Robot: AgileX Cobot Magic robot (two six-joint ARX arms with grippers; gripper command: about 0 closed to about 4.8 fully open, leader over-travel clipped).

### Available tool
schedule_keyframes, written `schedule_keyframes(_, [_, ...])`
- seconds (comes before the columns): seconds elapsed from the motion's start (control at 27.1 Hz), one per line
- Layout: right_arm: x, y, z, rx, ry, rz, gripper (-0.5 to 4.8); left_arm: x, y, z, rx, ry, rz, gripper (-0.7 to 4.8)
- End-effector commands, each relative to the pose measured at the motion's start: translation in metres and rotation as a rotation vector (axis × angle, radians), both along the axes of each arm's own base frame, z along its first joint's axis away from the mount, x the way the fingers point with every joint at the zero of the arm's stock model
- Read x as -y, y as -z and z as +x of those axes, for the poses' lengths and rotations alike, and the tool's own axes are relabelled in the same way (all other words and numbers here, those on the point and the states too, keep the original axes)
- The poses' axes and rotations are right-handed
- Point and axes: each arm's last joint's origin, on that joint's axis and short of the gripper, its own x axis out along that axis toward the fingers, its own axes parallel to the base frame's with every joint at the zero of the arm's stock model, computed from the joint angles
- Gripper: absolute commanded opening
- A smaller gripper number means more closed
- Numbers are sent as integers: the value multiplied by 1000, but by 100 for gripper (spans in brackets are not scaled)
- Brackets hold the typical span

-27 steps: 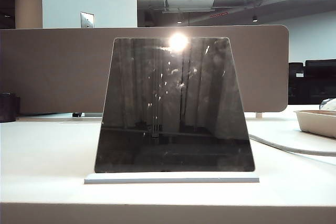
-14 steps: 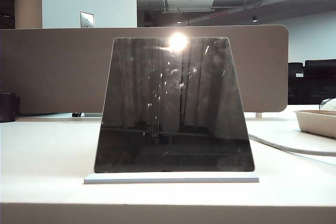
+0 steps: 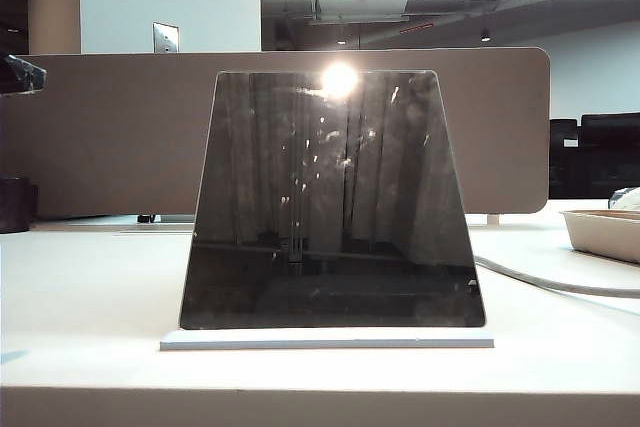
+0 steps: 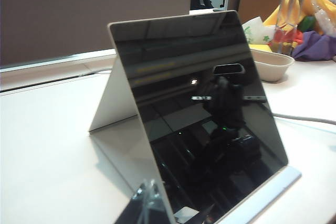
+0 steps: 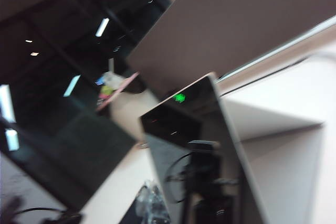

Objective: Push the base of the mirror on the table to move it forward for a short distance.

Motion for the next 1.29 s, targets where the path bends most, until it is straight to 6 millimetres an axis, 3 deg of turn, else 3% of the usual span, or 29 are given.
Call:
schedule_keyframes(0.04, [-2, -19, -7, -13, -98, 0, -3, 0, -1, 0, 9, 6, -2, -1])
schedule_keyframes(0.18, [-1, -56, -21, 127, -75, -39, -3, 0, -1, 0, 9, 6, -2, -1])
schedule_keyframes(0.41, [0, -71, -28, 161, -7, -166, -4, 0, -1, 0, 9, 7, -2, -1])
schedule_keyframes(0.74, [-7, -81, 6, 101, -48, -324, -4, 0, -1, 0, 9, 7, -2, -1])
schedule_keyframes(0.88, [-28, -79, 26, 51, -168, -396, -4, 0, -1, 0, 9, 7, -2, -1])
schedule_keyframes(0.99, [-51, -62, 30, -35, -223, -517, -4, 0, -1, 0, 9, 6, -2, -1])
schedule_keyframes(1.29, [-127, -28, -1, -47, -288, -870, -4, 0, -1, 0, 9, 7, -1, -1])
